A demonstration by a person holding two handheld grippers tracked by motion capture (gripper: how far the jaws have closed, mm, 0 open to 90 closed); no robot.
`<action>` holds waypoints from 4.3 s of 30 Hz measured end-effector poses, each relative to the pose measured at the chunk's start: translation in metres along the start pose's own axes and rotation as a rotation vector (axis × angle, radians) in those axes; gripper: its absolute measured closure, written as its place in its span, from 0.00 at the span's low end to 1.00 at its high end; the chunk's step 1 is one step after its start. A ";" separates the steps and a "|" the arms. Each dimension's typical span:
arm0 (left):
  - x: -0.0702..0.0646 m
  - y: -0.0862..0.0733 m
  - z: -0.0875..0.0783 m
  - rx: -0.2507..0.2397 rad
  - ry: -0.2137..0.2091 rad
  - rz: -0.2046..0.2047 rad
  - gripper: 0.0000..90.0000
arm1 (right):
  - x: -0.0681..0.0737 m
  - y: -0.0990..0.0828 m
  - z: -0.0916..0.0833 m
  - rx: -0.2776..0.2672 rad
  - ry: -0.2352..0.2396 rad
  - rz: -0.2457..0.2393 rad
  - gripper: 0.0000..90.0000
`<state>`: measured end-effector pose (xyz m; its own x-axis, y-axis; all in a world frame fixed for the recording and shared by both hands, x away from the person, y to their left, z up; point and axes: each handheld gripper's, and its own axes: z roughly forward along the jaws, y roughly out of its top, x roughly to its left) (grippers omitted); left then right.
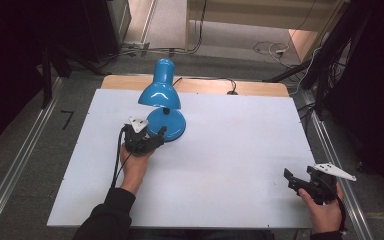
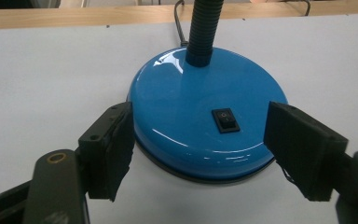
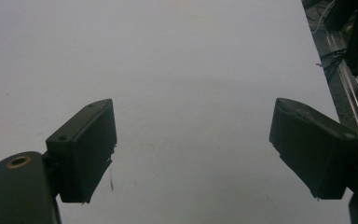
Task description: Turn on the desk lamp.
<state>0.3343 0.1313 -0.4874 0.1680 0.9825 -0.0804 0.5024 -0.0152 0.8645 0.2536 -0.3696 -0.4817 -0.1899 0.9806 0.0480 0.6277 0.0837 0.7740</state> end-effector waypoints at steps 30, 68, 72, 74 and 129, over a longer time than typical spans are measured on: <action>-0.012 0.005 0.034 0.049 -0.049 0.039 1.00 | 0.000 0.000 0.002 0.011 0.019 -0.008 0.15; -0.015 0.003 0.036 0.044 -0.046 0.021 1.00 | 0.000 -0.001 0.001 0.015 0.021 -0.005 0.15; -0.015 0.003 0.036 0.044 -0.046 0.021 1.00 | 0.000 -0.001 0.001 0.015 0.020 -0.005 0.15; -0.015 0.003 0.036 0.044 -0.046 0.020 1.00 | 0.000 -0.001 0.002 0.016 0.021 -0.004 0.15; -0.006 0.008 0.021 0.016 -0.096 -0.045 0.62 | 0.000 -0.001 0.002 0.017 0.017 -0.001 0.15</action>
<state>0.3546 0.1212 -0.4904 0.2250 0.9600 -0.1667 0.5247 0.0248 0.8509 0.2548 -0.3691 -0.4835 -0.2037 0.9773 0.0583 0.6405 0.0880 0.7629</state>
